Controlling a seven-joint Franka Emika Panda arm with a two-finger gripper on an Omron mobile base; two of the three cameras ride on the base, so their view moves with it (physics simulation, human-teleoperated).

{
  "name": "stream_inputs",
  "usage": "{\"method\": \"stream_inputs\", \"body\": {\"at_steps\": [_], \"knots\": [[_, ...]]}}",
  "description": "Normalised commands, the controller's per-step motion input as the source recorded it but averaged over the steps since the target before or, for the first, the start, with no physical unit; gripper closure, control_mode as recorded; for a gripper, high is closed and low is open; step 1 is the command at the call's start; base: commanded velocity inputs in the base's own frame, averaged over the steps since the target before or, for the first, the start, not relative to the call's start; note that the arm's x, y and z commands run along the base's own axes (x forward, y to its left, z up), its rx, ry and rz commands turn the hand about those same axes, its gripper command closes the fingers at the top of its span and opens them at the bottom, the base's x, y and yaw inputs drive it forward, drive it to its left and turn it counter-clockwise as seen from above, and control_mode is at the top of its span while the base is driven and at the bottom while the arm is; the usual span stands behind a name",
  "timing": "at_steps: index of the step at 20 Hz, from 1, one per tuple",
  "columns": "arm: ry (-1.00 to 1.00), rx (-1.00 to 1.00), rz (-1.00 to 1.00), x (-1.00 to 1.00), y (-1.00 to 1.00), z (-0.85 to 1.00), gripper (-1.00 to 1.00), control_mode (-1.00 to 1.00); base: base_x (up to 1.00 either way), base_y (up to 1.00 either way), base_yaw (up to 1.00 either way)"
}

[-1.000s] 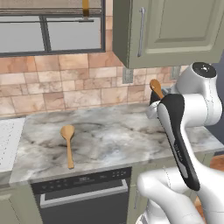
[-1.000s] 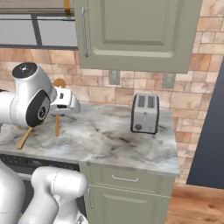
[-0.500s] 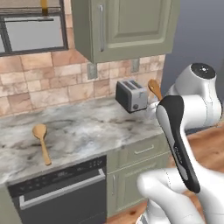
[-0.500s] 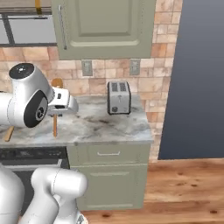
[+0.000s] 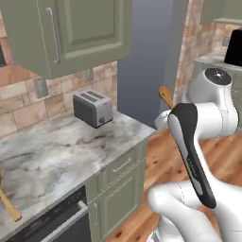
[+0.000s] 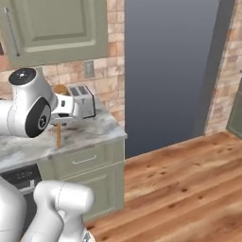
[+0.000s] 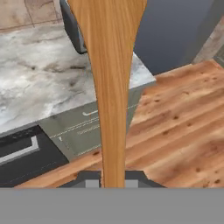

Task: Organize the utensils by type. Pick up the wooden spoons from the counter and place them in the open cabinet. Then pick up the metallic utensils from the counter and place them in the open drawer.

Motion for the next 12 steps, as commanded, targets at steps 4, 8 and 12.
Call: {"method": "stream_inputs", "body": {"at_steps": [4,8,12], "knots": [[0.0,0.0,0.0,0.0,0.0,0.0,1.0,1.0,-0.21,0.16,-0.66],[0.0,0.0,0.0,0.0,0.0,0.0,1.0,1.0,-0.38,0.0,-0.62],[0.0,0.0,0.0,0.0,0.0,0.0,1.0,1.0,-0.42,0.0,-0.57]]}}
